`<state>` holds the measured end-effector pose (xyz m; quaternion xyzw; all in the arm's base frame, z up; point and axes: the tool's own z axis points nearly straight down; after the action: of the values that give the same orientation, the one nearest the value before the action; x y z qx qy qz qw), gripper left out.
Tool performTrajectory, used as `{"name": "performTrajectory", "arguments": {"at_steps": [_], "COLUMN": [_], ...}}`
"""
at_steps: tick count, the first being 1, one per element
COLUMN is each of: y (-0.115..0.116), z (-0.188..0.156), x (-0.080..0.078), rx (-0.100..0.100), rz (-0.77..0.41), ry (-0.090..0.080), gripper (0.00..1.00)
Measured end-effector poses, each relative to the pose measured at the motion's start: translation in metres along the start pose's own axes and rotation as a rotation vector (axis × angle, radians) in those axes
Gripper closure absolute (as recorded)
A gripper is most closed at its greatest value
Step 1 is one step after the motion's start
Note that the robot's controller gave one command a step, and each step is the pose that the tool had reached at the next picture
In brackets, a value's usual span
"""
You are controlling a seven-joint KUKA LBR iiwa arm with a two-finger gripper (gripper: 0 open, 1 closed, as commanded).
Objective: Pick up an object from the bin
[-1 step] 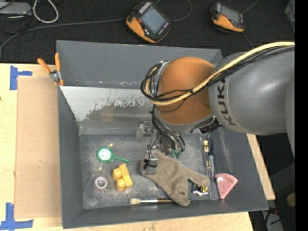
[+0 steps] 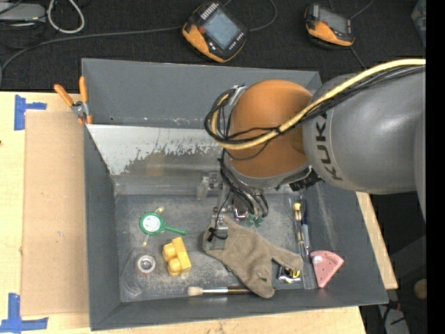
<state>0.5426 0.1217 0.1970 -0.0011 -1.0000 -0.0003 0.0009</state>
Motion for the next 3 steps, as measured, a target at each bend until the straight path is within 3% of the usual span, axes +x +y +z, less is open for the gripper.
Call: {"name": "performTrajectory", "arguments": {"at_steps": [1,2,3], "y": [0.067,-0.076,0.005], "z": [0.118,0.074,0.098], "x": [-0.026,0.004,0.007], "rx": [-0.009,-0.002,-0.016], "rz": [-0.029,0.161,0.019], "ry": [0.009,-0.004,-0.005], "gripper": [0.0,0.0,0.0]}}
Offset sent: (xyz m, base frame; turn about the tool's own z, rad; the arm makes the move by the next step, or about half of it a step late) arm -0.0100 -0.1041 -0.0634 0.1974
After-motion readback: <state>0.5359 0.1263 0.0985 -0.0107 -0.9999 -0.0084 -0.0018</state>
